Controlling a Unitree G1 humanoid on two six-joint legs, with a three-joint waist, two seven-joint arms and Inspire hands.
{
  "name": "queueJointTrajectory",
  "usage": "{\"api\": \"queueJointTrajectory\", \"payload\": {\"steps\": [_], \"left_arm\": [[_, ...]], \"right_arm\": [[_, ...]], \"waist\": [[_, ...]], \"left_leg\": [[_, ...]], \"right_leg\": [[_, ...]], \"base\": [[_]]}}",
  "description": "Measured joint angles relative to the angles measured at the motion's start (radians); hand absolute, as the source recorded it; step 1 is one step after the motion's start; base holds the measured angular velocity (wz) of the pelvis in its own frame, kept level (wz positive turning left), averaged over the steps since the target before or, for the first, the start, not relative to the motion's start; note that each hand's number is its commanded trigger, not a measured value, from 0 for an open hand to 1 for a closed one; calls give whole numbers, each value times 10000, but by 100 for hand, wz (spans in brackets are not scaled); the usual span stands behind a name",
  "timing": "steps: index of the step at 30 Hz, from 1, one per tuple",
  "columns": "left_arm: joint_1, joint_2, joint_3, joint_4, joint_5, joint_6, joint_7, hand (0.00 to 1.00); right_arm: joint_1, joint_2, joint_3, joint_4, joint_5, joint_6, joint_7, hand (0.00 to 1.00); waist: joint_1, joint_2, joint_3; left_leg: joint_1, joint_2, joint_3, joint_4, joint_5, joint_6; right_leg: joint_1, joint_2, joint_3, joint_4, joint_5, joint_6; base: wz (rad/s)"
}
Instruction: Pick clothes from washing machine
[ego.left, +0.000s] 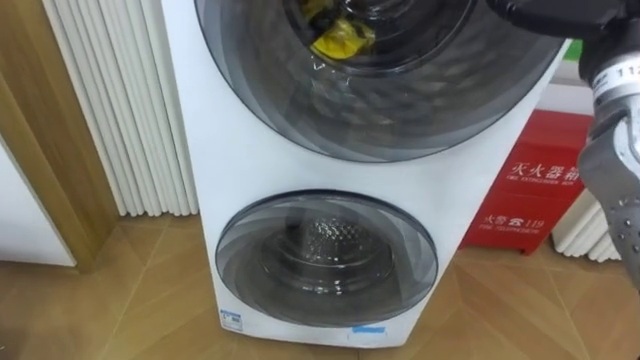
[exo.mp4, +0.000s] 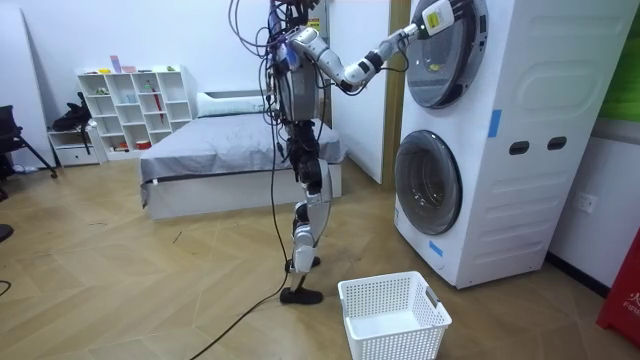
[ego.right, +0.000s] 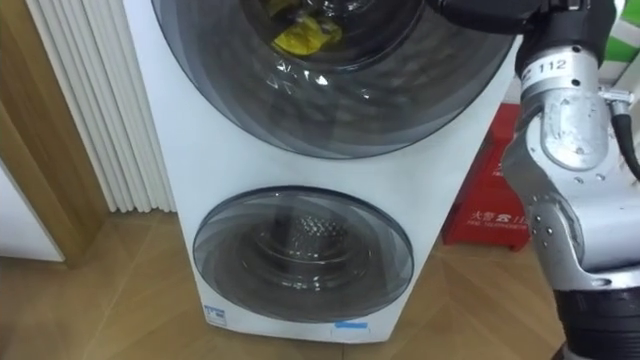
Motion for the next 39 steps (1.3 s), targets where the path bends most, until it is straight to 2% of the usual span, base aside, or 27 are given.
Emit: {"api": "queueJointTrajectory", "payload": {"steps": [5,10,15,19,21,26,30,35,39], "left_arm": [[29,116,-368,5,1,19,288,0],[-24,145,-660,-8,-134,23,293,0],[24,213,-796,48,-139,19,273,0],[123,214,-877,315,-179,46,226,0],[223,211,-861,312,-144,47,203,0],[329,208,-836,306,-109,24,92,0],[393,209,-853,313,-203,-74,93,0],[474,212,-861,400,-186,-247,90,0],[473,211,-855,610,-179,-455,42,0]], "right_arm": [[521,-20,0,76,238,-710,618,0],[1084,142,80,-19,250,-1358,1427,0],[1907,186,69,-754,249,-1631,2179,0],[2877,222,-128,-1766,309,-1702,2801,0],[3146,349,-264,-2005,293,-1777,3185,0],[4061,409,-473,-2579,333,-1880,3862,0],[4620,447,-464,-3028,345,-1887,4189,0],[5143,493,-408,-3554,335,-1821,4601,0],[5318,744,-419,-3953,243,-1799,4932,0]], "waist": [[5,-6,3],[51,-15,5],[0,-1,3],[-183,55,-23],[-345,54,-70],[-383,99,-138],[-535,123,-140],[-643,121,-132],[-652,143,-115]], "left_leg": [[225,16,18,-80,0,-2],[412,93,335,-258,23,-41],[457,160,536,-261,18,-48],[412,182,429,-252,-15,-92],[384,190,394,-226,-14,-93],[385,232,422,-192,-18,-102],[311,295,395,-127,-17,-99],[291,253,402,-135,-19,-101],[321,281,480,-155,-26,-112]], "right_leg": [[156,11,-5,-23,0,0],[154,32,13,-13,29,-42],[168,47,16,0,54,-80],[163,82,-3,17,72,-105],[151,95,-13,15,80,-117],[170,116,-8,27,128,-129],[145,131,-17,14,170,-130],[142,147,-30,15,173,-126],[142,167,-5,14,174,-126]], "base": [[-4],[-19],[-16],[-1],[4],[0],[1],[0],[-3]]}}
